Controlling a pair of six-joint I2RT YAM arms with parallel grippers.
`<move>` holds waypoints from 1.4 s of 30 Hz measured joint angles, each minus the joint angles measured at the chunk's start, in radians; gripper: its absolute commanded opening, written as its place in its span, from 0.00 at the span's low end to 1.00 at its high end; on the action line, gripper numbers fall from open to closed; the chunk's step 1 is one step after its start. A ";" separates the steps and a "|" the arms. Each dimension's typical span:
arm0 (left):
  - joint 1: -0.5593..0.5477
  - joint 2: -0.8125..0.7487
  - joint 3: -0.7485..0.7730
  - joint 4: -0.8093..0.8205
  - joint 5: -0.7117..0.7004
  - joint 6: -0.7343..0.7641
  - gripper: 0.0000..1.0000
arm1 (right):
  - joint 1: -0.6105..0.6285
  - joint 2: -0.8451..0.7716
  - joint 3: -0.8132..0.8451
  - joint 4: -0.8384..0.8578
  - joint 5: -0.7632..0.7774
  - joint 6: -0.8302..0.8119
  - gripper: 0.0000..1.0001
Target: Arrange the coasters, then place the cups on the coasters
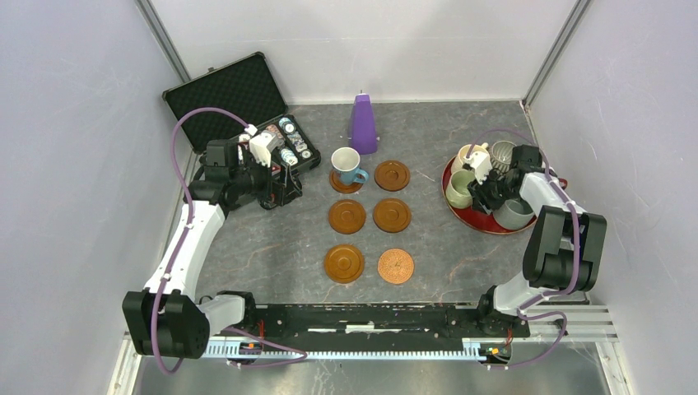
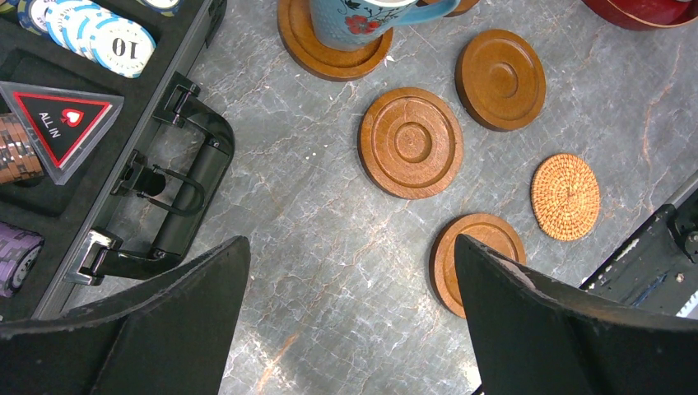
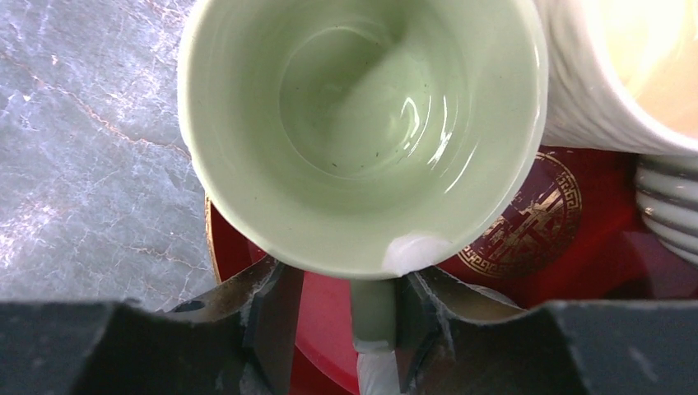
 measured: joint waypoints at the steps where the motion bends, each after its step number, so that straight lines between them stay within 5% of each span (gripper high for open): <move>1: 0.000 0.000 0.000 0.000 0.000 0.000 1.00 | 0.000 0.000 -0.010 0.014 0.002 0.008 0.42; 12: 0.000 0.010 0.000 0.000 0.000 0.000 1.00 | -0.001 -0.057 -0.041 0.029 0.043 0.031 0.00; 25: 0.000 0.011 0.000 0.000 0.000 0.000 1.00 | 0.050 -0.181 0.056 -0.078 -0.010 0.174 0.00; 42: 0.000 0.013 0.002 -0.010 -0.011 0.000 1.00 | 0.515 -0.093 0.163 0.160 0.237 0.644 0.00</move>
